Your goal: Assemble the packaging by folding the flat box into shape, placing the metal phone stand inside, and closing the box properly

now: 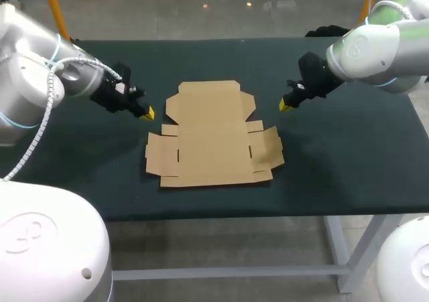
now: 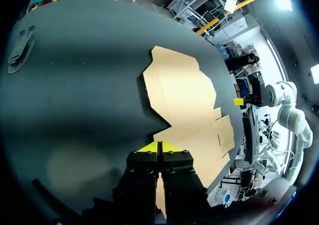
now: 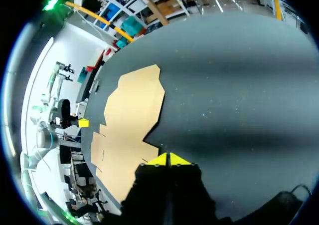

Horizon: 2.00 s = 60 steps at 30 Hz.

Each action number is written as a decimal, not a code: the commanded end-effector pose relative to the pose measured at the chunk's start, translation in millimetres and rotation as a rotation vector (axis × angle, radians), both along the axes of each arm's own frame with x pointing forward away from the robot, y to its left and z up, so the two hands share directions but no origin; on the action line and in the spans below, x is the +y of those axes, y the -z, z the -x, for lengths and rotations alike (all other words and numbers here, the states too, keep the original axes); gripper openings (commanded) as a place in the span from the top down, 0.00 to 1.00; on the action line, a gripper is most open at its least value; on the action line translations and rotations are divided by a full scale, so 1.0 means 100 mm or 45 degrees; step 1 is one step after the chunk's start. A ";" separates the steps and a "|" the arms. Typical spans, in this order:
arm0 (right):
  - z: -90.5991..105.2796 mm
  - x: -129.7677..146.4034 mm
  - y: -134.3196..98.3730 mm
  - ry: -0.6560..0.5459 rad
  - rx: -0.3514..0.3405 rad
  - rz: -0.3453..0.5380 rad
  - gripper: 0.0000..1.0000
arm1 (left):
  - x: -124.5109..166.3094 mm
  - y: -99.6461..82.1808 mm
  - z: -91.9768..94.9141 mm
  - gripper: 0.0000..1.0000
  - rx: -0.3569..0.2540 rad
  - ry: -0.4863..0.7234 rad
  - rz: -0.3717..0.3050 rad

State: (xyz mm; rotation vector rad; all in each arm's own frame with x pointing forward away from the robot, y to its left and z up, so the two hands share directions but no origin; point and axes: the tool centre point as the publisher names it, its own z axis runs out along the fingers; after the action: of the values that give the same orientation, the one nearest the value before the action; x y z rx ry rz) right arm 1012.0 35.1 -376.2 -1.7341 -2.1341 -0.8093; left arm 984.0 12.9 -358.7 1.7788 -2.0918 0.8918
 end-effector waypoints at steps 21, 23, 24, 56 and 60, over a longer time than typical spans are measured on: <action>-0.04 0.31 0.44 -0.099 0.090 -0.072 1.00 | 0.08 0.32 -0.08 1.00 0.082 0.020 0.060; -0.04 0.33 0.46 -0.105 0.096 -0.081 1.00 | 0.07 0.34 -0.08 1.00 0.085 0.023 0.066; -0.04 0.34 0.47 -0.106 0.097 -0.084 1.00 | 0.07 0.34 -0.08 1.00 0.086 0.025 0.067; 0.01 0.44 0.54 -0.141 0.089 -0.119 1.00 | -0.10 0.51 0.01 1.00 0.046 0.088 0.033; 0.03 0.44 0.56 -0.140 0.094 -0.129 1.00 | -0.11 0.53 0.02 1.00 0.048 0.102 0.048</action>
State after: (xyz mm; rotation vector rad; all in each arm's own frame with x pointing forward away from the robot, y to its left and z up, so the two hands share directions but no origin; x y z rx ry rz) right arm 1008.4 79.9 -429.2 -1.5681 -2.0879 -0.7953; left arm 981.4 1.7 -409.5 1.6747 -2.0951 0.8611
